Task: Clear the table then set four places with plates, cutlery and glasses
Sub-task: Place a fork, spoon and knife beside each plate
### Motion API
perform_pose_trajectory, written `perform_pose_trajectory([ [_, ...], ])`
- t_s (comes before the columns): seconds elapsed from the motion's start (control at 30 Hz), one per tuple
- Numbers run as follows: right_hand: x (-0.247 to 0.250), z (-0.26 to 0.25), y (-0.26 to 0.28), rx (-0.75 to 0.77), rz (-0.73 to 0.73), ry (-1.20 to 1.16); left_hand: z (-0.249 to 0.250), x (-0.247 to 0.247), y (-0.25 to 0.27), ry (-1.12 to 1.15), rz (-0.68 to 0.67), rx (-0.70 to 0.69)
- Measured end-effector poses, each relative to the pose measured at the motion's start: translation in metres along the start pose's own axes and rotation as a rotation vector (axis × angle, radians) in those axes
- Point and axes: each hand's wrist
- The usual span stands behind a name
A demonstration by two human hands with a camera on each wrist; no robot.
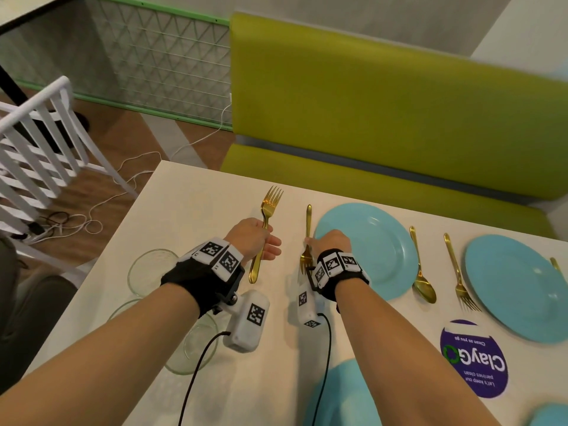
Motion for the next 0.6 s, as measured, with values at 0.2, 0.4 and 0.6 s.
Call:
perform_pose_trajectory([
  [0.2, 0.003, 0.001, 0.007, 0.013, -0.006, 0.011, -0.002, -0.004, 0.004, 0.010, -0.010, -0.011],
  [0.4, 0.024, -0.009, 0.048, 0.216, -0.058, 0.058, -0.011, -0.008, 0.019, 0.072, -0.009, -0.035],
  [0.6, 0.041, -0.004, 0.138, 0.354, -0.186, -0.123, -0.029, -0.015, 0.060, 0.022, -0.077, -0.109],
])
Point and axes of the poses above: each hand's wrist, its own y-axis away from the middle knuckle, its own x-axis out of the back of the hand, z = x × y, and after that the axes turned 2 degrees about -z, right-handed
